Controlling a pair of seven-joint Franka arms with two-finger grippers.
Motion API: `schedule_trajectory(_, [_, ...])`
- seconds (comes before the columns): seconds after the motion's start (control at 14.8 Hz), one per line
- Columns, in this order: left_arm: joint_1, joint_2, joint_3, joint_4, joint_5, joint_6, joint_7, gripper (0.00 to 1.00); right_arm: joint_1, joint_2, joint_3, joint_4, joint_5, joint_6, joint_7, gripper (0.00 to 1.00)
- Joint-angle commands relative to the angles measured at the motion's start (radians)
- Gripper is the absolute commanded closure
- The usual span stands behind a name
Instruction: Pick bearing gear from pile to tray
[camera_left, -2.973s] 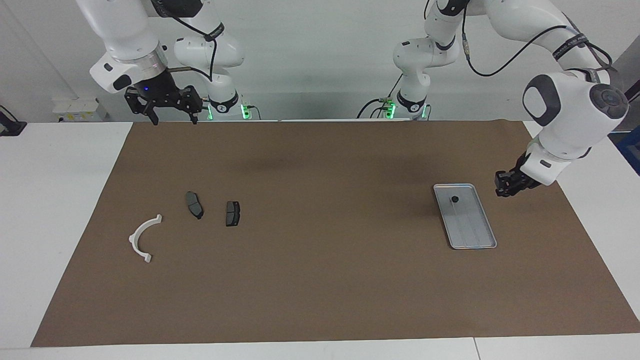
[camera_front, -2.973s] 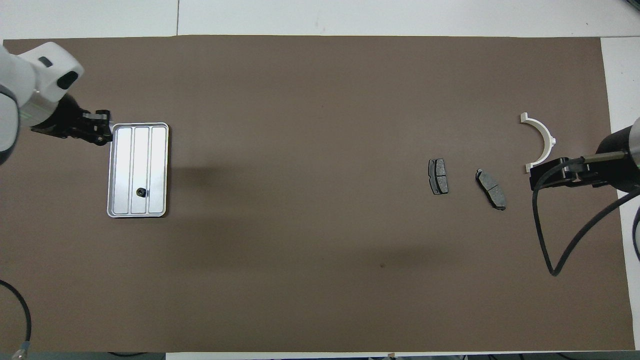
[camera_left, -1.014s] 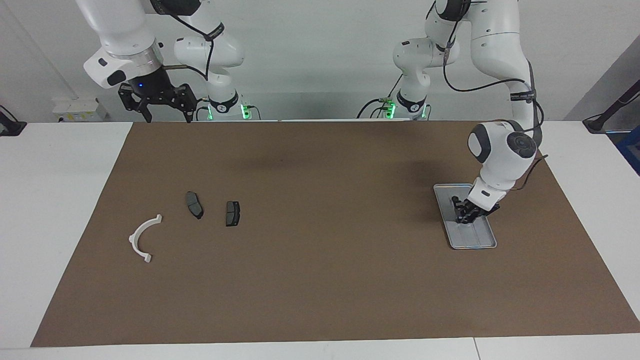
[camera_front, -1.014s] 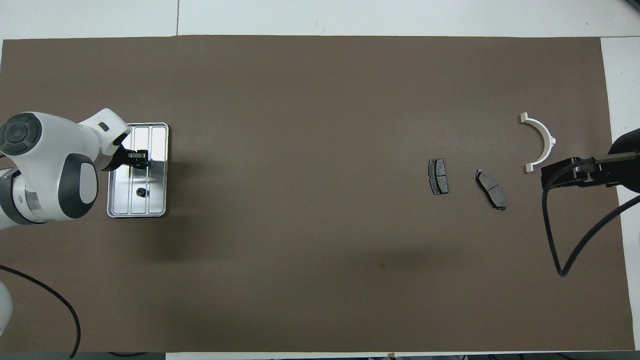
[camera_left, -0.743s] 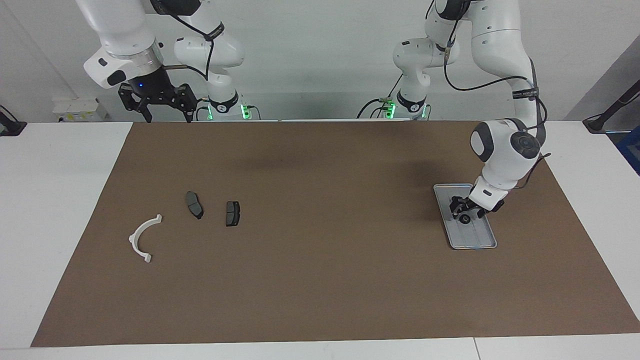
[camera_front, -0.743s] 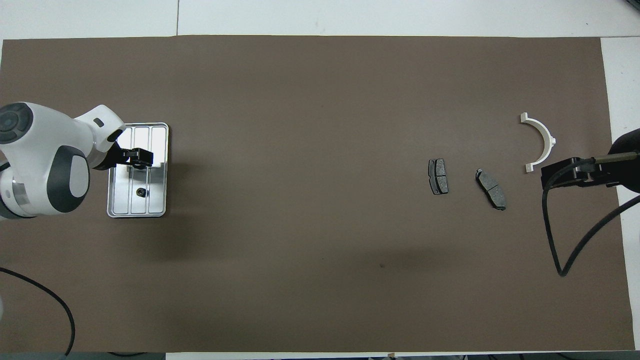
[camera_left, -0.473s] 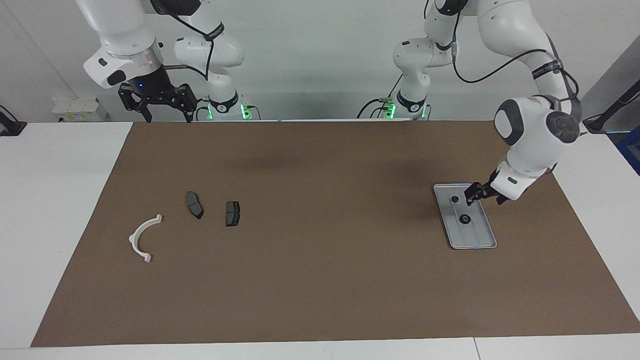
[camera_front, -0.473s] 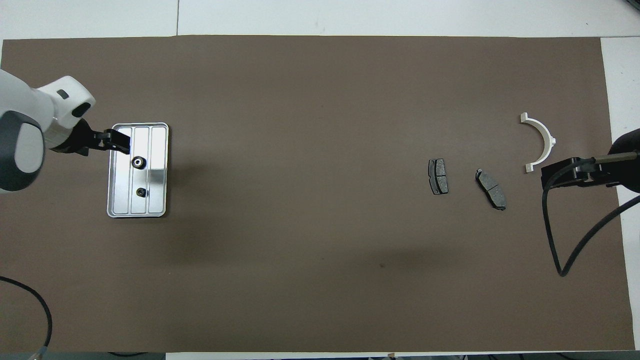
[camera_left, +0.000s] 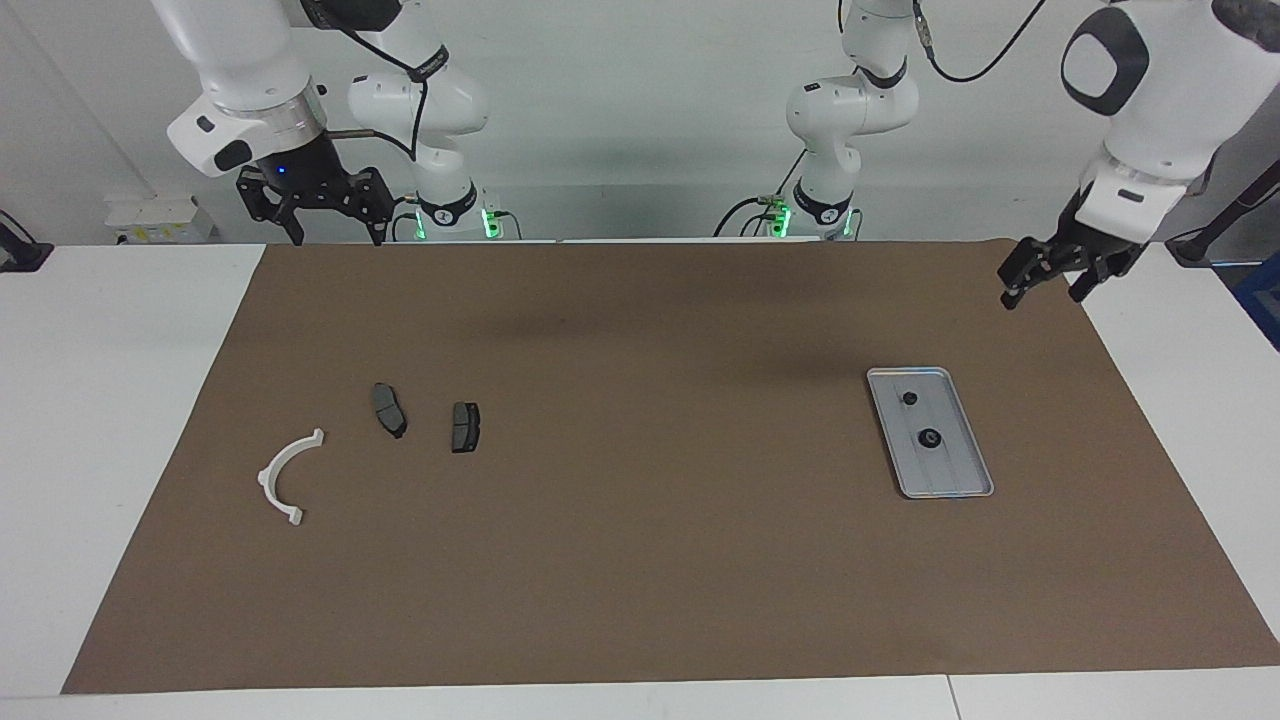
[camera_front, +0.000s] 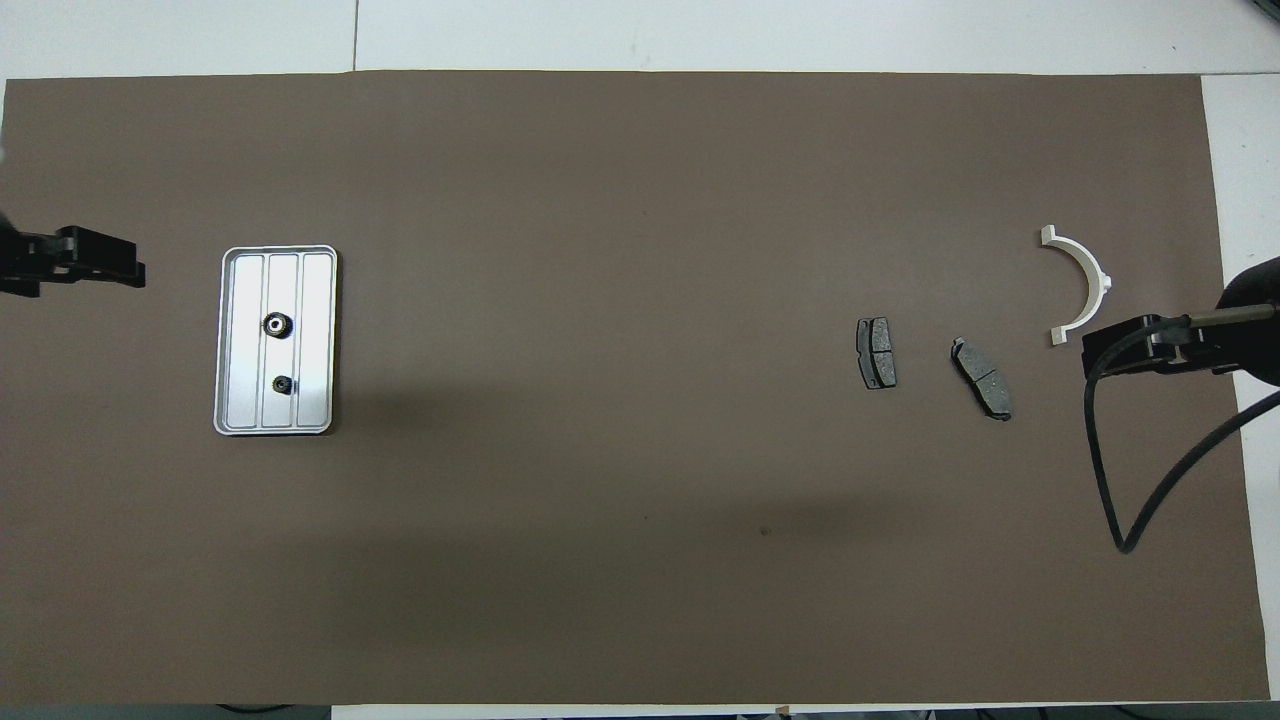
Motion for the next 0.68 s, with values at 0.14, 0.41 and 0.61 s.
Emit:
schedule_trajectory(0.14, [-0.028, -0.079, -0.017, -0.109, -0.016, 0.002, -0.008, 0.0, -0.01, -0.012, 0.003, -0.006, 0.003, 0.002, 0.009, 0.0])
schedule_trajectory(0.41, [-0.077, -0.075, -0.017, -0.107, -0.016, 0.034, -0.008, 0.0, -0.01, -0.012, 0.003, -0.006, 0.003, 0.002, 0.009, 0.0])
schedule_trajectory(0.61, [-0.077, -0.067, -0.019, -0.09, -0.016, 0.02, -0.008, 0.0, -0.01, -0.012, 0.003, -0.006, 0.003, 0.002, 0.009, 0.0])
